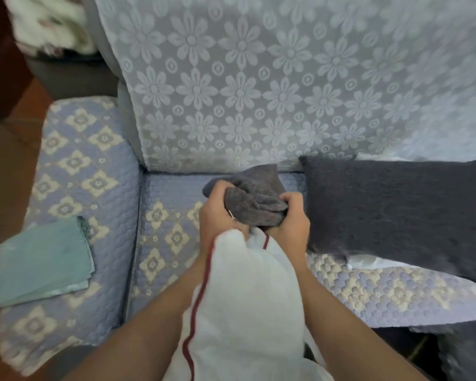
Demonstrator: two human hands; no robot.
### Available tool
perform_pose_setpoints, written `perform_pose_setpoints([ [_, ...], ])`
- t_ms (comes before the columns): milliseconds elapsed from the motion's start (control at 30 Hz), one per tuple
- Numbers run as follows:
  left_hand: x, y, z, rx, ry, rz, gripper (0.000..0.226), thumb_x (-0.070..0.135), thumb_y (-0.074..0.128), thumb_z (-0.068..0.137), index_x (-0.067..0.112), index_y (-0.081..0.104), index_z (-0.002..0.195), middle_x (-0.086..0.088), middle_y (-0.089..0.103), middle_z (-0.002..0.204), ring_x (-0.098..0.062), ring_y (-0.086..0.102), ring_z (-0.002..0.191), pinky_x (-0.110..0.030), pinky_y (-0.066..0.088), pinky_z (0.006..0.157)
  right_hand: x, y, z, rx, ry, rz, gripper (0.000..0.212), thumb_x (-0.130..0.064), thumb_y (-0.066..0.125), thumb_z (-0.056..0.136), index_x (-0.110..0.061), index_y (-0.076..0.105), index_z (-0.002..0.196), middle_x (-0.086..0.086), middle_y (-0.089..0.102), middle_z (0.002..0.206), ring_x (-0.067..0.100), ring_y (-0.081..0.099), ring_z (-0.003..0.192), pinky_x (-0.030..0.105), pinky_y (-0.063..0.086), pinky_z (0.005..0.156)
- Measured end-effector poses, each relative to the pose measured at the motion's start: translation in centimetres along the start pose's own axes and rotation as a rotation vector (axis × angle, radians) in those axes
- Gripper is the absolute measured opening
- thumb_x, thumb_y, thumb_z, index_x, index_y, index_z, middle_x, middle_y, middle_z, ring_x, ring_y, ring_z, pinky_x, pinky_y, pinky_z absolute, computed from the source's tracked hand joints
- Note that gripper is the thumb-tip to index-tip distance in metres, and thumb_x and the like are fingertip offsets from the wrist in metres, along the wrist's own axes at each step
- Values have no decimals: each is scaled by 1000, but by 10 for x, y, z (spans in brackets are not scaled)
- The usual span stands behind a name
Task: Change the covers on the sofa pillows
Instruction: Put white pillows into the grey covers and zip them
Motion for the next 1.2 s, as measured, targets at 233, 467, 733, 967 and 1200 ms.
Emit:
perform_pose_setpoints([
  [233,-19,10,-56,114,-67,-42,28,7,69,87,29,55,78,13,63,78,1,59,73,-26,44,67,23,18,-30,27,130,163,26,-10,57,93,-13,39,76,-10,52,67,0,45,62,22,39,55],
  [467,-15,14,-58,80,112,-7,24,5,62,87,25,61,99,20,58,97,2,57,90,-18,44,75,32,4,-24,-72,-250,-281,8,-17,67,83,-16,62,89,-7,61,101,11,58,90,26,44,72],
  [733,-14,13,-53,-89,405,205,28,13,59,84,35,48,97,3,63,84,-15,54,76,-30,41,65,24,-3,-27,75,194,144,14,-29,56,93,-41,56,99,-15,63,94,2,61,82,20,49,72],
  [967,-4,-2,-30,84,87,188,16,24,56,91,37,47,93,14,55,97,-11,56,80,-40,50,71,19,-2,-21,-91,-214,-289,27,-17,63,84,-21,70,110,-4,64,100,18,60,94,22,38,77],
  [1200,-13,-3,-19,52,224,-18,41,5,61,82,19,69,119,8,71,111,-7,66,104,-31,54,92,18,5,-7,-237,-285,-476,27,-44,60,77,-19,55,69,-2,56,79,19,55,72,31,45,63],
])
Point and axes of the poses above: each hand's wrist, its own z-axis towards the middle knuckle, its own y-axis out of the palm, x = y × z, the point moved 3 cm from there along z, towards the middle knuckle
